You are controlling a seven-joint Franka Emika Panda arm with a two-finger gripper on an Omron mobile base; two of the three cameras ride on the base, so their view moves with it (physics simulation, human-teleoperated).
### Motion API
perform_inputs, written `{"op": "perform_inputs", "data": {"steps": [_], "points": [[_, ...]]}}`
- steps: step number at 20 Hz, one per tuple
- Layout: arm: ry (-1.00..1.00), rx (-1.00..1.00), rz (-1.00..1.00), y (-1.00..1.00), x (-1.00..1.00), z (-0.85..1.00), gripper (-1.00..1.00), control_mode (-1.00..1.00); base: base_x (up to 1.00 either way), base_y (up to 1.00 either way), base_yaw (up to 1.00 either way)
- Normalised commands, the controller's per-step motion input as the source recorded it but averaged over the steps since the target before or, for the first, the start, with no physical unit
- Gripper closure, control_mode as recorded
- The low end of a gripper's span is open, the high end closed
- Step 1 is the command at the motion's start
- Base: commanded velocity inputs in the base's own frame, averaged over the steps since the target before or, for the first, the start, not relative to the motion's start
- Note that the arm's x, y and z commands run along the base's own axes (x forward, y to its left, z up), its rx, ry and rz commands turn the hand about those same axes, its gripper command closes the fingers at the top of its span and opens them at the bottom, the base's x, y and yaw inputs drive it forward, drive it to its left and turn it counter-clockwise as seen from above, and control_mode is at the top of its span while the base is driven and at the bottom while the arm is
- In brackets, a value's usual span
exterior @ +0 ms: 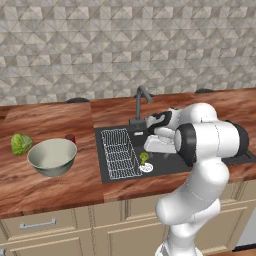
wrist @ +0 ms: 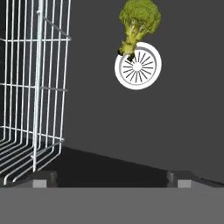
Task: Pick the broccoli from the sink and place it in the bowl. Then pick the bowl and place it in the microwave. Then close the microwave door and press the start button.
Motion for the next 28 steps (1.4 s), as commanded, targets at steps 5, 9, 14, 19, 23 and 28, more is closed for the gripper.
{"op": "perform_inputs", "data": {"steps": [5, 9, 14, 19, 23, 28], "points": [[0.0, 0.02, -0.03, 0.0, 0.38, -0.02, -1.0, -1.0, 0.0, 0.0, 0.0], [0.0, 0.0, -0.04, 0.0, 0.34, -0.12, -1.0, -1.0, 0.0, 0.0, 0.0], [-0.01, 0.01, -0.04, 0.0, 0.24, -0.36, -1.0, -1.0, 0.0, 0.0, 0.0], [-0.04, 0.03, -0.03, 0.0, 0.21, -0.36, -1.0, -1.0, 0.0, 0.0, 0.0], [-0.04, 0.02, -0.03, 0.0, 0.25, -0.29, -1.0, -1.0, 0.0, 0.0, 0.0], [-0.03, 0.02, -0.03, 0.0, 0.26, -0.26, -1.0, -1.0, 0.0, 0.0, 0.0]]}}
